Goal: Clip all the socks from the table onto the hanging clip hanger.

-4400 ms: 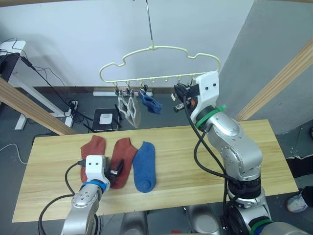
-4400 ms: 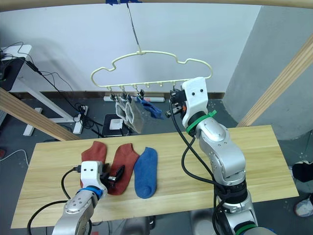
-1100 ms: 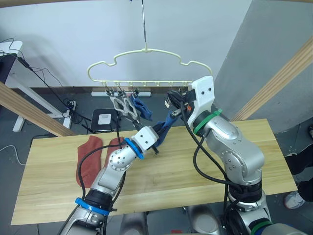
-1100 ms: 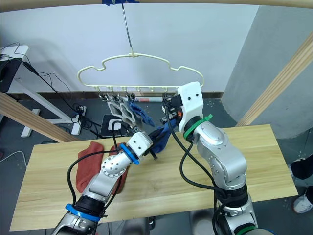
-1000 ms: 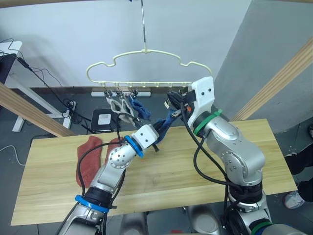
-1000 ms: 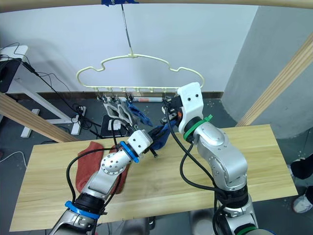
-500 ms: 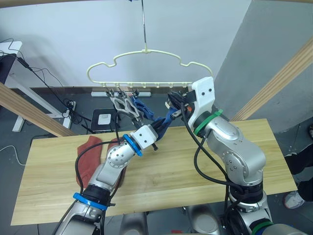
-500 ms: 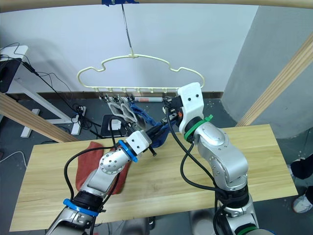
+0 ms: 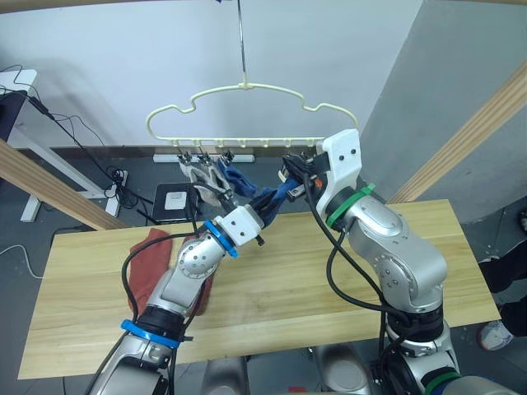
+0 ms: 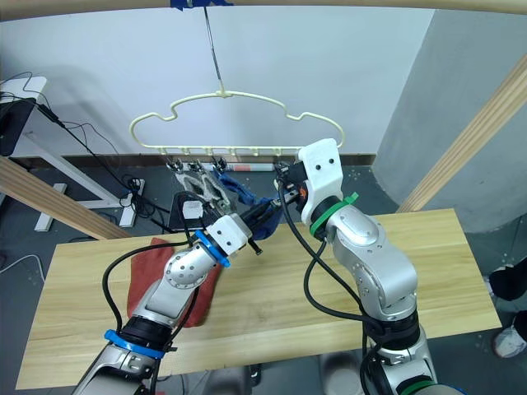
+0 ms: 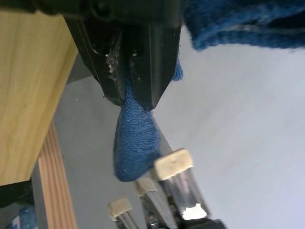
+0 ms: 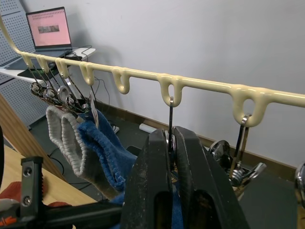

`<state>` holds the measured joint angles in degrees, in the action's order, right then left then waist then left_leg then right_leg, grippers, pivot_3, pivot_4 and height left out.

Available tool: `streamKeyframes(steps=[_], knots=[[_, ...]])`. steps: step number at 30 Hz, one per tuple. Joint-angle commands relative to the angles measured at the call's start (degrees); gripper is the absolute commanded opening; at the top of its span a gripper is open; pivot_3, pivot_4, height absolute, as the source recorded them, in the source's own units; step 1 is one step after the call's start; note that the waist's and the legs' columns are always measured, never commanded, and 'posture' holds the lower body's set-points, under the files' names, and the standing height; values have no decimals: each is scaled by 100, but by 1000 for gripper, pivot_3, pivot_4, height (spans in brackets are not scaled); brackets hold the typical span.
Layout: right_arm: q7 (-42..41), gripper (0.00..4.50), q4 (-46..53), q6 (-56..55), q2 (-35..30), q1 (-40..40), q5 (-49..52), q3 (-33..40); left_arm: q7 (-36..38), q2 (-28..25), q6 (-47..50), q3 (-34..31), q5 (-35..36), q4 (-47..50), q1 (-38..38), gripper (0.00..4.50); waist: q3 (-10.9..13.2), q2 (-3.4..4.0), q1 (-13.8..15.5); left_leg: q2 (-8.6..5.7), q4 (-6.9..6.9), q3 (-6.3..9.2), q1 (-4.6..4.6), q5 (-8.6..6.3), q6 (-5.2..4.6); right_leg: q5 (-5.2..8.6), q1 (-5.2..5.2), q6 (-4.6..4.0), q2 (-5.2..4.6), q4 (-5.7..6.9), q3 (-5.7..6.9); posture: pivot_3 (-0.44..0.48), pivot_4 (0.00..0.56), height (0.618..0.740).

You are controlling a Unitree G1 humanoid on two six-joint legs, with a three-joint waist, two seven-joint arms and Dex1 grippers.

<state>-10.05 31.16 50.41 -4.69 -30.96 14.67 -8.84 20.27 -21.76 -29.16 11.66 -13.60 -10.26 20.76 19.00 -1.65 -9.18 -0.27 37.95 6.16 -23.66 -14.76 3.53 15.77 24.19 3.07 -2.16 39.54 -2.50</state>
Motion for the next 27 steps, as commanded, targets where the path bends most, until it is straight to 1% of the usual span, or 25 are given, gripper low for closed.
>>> streamKeyframes(steps=[1, 14, 17, 21, 24, 27], knots=[[-56, 0, 96, -214, -124, 30, -113, -143, -118, -5, -186, -70, -32, 78, 59, 28, 0, 0, 0, 0, 0, 0, 0, 0, 0, 0, 0, 0, 0, 0, 0, -248, 286, 740], [-32, 0, 111, -225, -147, 95, -43, -175, -177, 86, -59, -57, -54, 164, 190, 28, 0, -1, -3, -3, 2, 0, -1, 0, 0, -1, 0, 1, 0, 1, 1, -247, 284, 740], [1, 888, 124, -213, -103, 118, -13, -122, -185, 114, -14, -72, -47, 162, 226, 0, 0, -1, -3, -3, 1, 2, -1, 0, 0, -1, 0, 1, 0, 1, 2, -248, 285, 740], [-8, 2449, 144, -172, -120, 107, -12, -120, -198, 141, 39, -86, -36, 144, 252, 0, 0, -1, -5, -3, 3, 1, -2, 0, 0, -1, 0, 1, 0, 1, 1, -248, 285, 740], [-67, 3429, 203, -105, -175, 99, 56, -73, -213, 166, 70, -105, -40, 126, 273, 0, 0, -1, -10, -3, 3, 1, -2, 0, 0, -1, 0, 1, 0, 2, 2, -251, 288, 740], [-222, 3429, 375, 21, -298, 134, 233, 15, -214, 222, 169, -104, -25, 117, 312, 0, 0, -1, -10, -3, 3, 2, -2, 0, 0, -1, 1, 1, 0, 2, 2, -251, 288, 740]])
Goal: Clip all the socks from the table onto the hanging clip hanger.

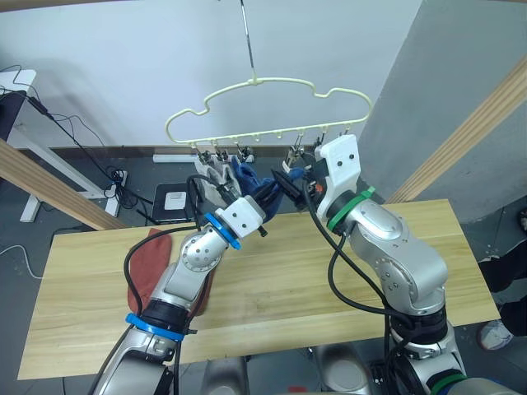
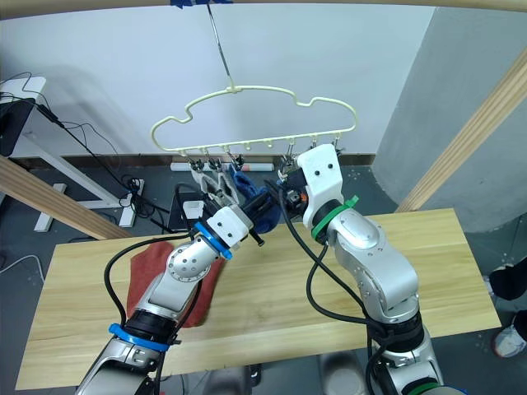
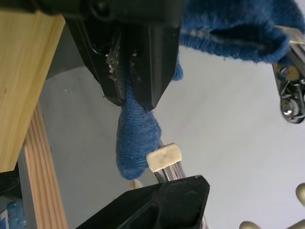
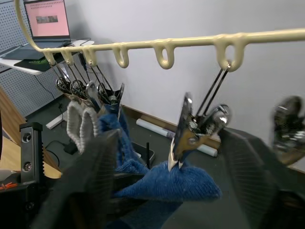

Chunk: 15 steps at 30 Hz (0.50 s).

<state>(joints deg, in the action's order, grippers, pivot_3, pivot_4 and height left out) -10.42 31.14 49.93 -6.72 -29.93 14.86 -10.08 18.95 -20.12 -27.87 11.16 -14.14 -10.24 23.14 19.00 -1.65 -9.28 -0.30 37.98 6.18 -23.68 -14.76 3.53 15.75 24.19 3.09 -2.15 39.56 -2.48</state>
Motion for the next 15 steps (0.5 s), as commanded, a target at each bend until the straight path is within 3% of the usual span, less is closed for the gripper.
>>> streamKeyframes(steps=[1, 5, 15], knots=[[-284, 3429, 479, 133, -178, 74, 305, 179, -62, 62, 72, -39, 16, 107, 92, 0, 0, 0, 1, 0, 0, 0, -1, 0, 0, 0, 0, 0, 0, 0, 0, -251, 288, 740], [-555, 3429, 751, 310, -485, 205, 560, 231, -41, 108, 210, -43, 61, 104, 78, 0, 0, 0, 2, -1, 2, 2, -5, 0, 0, 0, 0, 0, -1, -3, 1, -251, 288, 740], [-1049, 3458, 1176, 214, -1348, 621, 791, 326, 377, 115, 476, 22, 317, 232, 1, 2882, 0, -1, -6, -4, 6, 1, -4, 0, -1, 0, 0, 1, 1, 2, 2, -264, 286, 740]])
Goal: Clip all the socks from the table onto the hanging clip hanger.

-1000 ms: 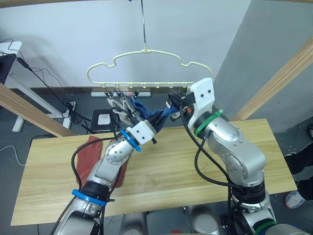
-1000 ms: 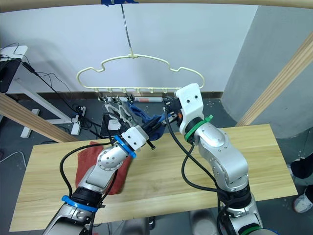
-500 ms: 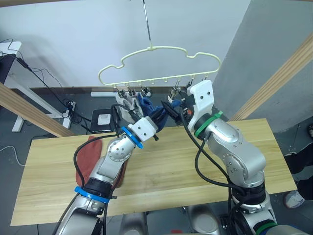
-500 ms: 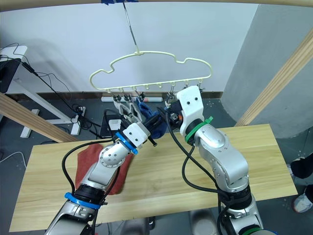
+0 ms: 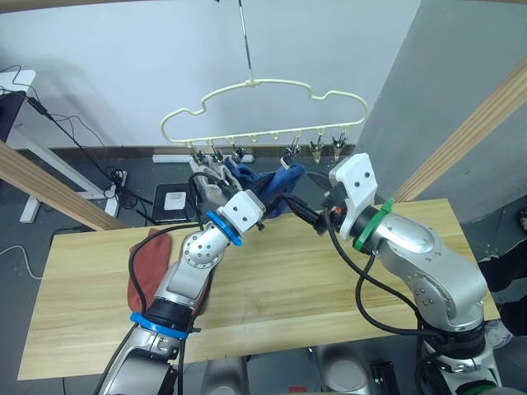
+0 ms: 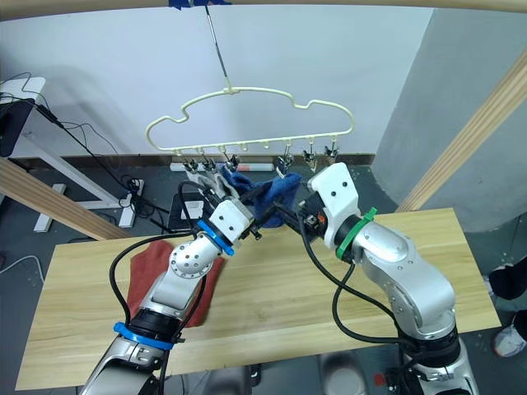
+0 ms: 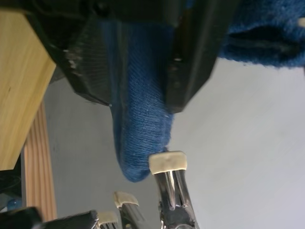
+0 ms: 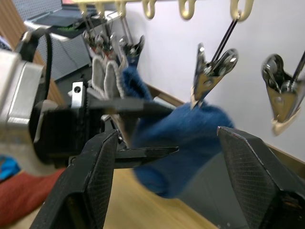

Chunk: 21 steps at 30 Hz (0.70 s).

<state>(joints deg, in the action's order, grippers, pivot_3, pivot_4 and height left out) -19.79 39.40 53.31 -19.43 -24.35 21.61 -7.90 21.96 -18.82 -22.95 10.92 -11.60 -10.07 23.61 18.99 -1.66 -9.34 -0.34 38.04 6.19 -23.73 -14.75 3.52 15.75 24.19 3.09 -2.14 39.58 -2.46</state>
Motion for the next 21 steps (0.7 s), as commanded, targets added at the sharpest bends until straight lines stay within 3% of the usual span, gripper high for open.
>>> streamKeyframes(steps=[1, 3, 7, 11, 14, 18, 21], knots=[[-144, 3458, 376, -142, -117, 92, 137, 104, 133, 3, 14, 47, 134, 241, -75, 3151, 0, 0, 0, 0, 0, 0, 0, 0, 0, 0, 0, 0, 0, 0, 0, -264, 286, 740], [-216, 3458, 422, -194, -183, 139, 159, 89, 234, 10, 35, 56, 222, 296, -119, 3613, 0, 0, 0, 0, 0, -1, 0, 0, 0, 0, 0, 0, 0, 0, 0, -265, 287, 740], [-371, 3458, 571, -591, -521, 363, -64, 6, 594, -36, 201, 62, 543, 634, -337, 3613, 0, 0, 2, 2, 0, 0, 0, 0, 0, 0, 0, 0, 0, -1, 0, -265, 286, 740], [-282, 3458, 534, -1070, -696, 519, -414, -21, 1555, -250, 935, -67, 1828, 1389, -700, 3613, 0, 0, -3, 5, -1, -3, 0, 0, 0, 0, -1, 0, -1, -3, -2, -271, 285, 740], [-247, 3458, 516, -1203, -683, 592, -513, -17, 1837, -475, 1530, -221, 2306, 1824, -848, 3613, 0, 0, -2, 7, 1, 0, 3, 1, 0, 0, 0, 0, 2, 6, -2, -270, 287, 740], [-37, 3458, 411, -1372, -591, 670, -700, 142, 2591, -1333, 3148, -834, 3968, 2881, -1059, 3613, 0, 0, -11, 8, 3, -1, 11, 3, -3, 0, -1, -1, 7, 19, -6, -261, 288, 740], [62, 3458, 382, -1418, -517, 670, -777, 186, 2732, -1708, 3815, -1128, 4544, 3162, -1074, 3613, 0, 0, -1, 12, 2, -1, 19, 5, -4, 0, -2, -1, 10, 28, -8, -261, 288, 740]])
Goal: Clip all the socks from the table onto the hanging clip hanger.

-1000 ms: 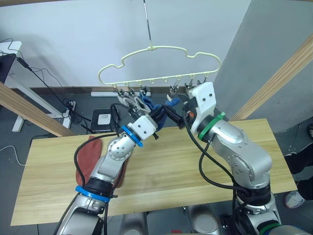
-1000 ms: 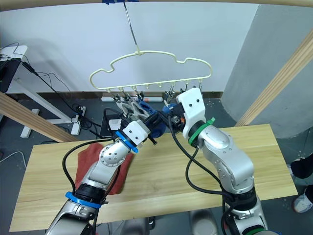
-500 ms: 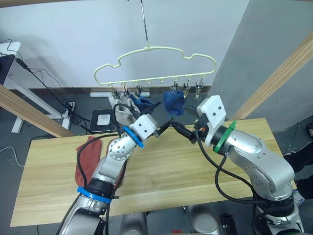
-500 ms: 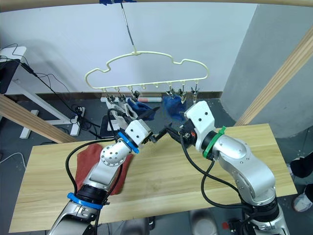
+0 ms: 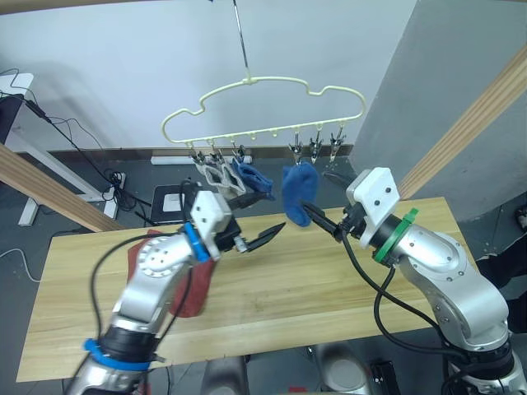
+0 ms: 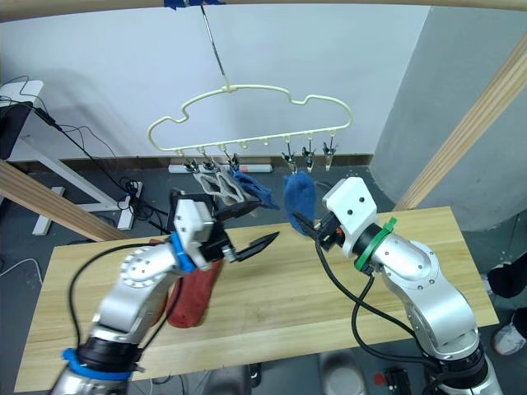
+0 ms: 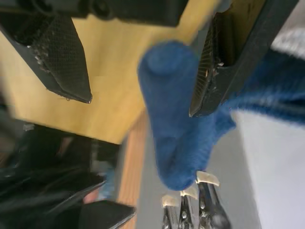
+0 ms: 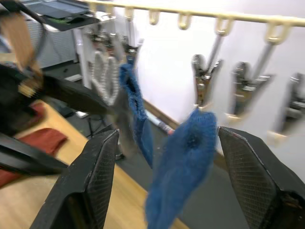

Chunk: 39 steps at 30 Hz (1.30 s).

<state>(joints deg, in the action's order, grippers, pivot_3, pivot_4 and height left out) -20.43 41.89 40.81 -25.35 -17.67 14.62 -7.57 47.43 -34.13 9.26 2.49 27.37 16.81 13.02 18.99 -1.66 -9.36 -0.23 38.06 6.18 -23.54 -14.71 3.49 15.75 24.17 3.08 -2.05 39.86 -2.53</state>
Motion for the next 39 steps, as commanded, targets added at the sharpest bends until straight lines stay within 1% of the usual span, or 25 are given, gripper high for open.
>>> streamKeyframes(steps=[1, 4, 5, 7, 11, 14, 18, 24, 39], knots=[[142, 3458, 124, -198, 88, 4, -101, 156, 250, -314, 784, -374, 763, 532, -16, 3613, 0, 0, 2, 0, 0, -1, 2, 0, 0, 0, -3, 0, 0, 0, -1, -253, 287, 740], [167, 3458, 95, -199, 189, -3, -57, 167, 454, -653, 1127, -537, 912, 610, 19, 3613, 0, 0, 8, -2, 1, -3, 4, 0, 0, 0, -6, 0, -2, -2, -4, -243, 286, 740], [173, 3064, 84, -181, 234, -10, -22, 174, 500, -723, 1190, -556, 931, 617, 43, 3634, 0, 0, 14, -2, 0, -3, 4, 1, 0, 0, -6, 0, -2, -3, -3, -240, 286, 740], [181, 2514, 55, -172, 266, -53, -68, 99, 505, -753, 1285, -567, 966, 669, 100, 3634, 0, 0, 28, -3, -1, -2, 4, 1, 0, 0, -4, 0, 0, -2, -2, -238, 286, 740], [275, 2514, -69, -172, 345, -158, -222, -12, 439, -730, 1553, -600, 1099, 787, 259, 3634, 0, 0, 50, -2, -2, -5, 3, 1, 0, 0, -4, 0, -1, -3, -5, -235, 285, 740], [481, 2514, -329, -136, 556, -388, -409, -95, 450, -760, 1760, -599, 1200, 847, 433, 3634, 0, 0, 54, -3, -2, -4, 4, 1, 0, 0, -3, 0, -1, -2, -3, -234, 284, 740], [755, 2514, -635, -21, 821, -613, -631, -145, 440, -707, 1823, -565, 1155, 834, 616, 3634, 0, 0, 60, -5, -1, -4, 4, 1, 1, -1, -2, -2, 1, 0, -3, -234, 284, 740], [930, 2514, -988, -55, 1080, -802, -895, -241, 455, -653, 1840, -521, 1096, 819, 755, 3634, 0, 0, 73, -4, -5, -7, 3, 1, 1, -1, 0, -2, -2, -6, -6, -225, 277, 740], [1300, 2514, -1472, -304, 1512, -1121, -1356, -155, 577, -570, 1702, -435, 830, 694, 854, 3634, -1, 0, 103, -5, -4, -6, 3, 2, 3, -2, 0, -3, -2, -2, -5, -222, 271, 740]])
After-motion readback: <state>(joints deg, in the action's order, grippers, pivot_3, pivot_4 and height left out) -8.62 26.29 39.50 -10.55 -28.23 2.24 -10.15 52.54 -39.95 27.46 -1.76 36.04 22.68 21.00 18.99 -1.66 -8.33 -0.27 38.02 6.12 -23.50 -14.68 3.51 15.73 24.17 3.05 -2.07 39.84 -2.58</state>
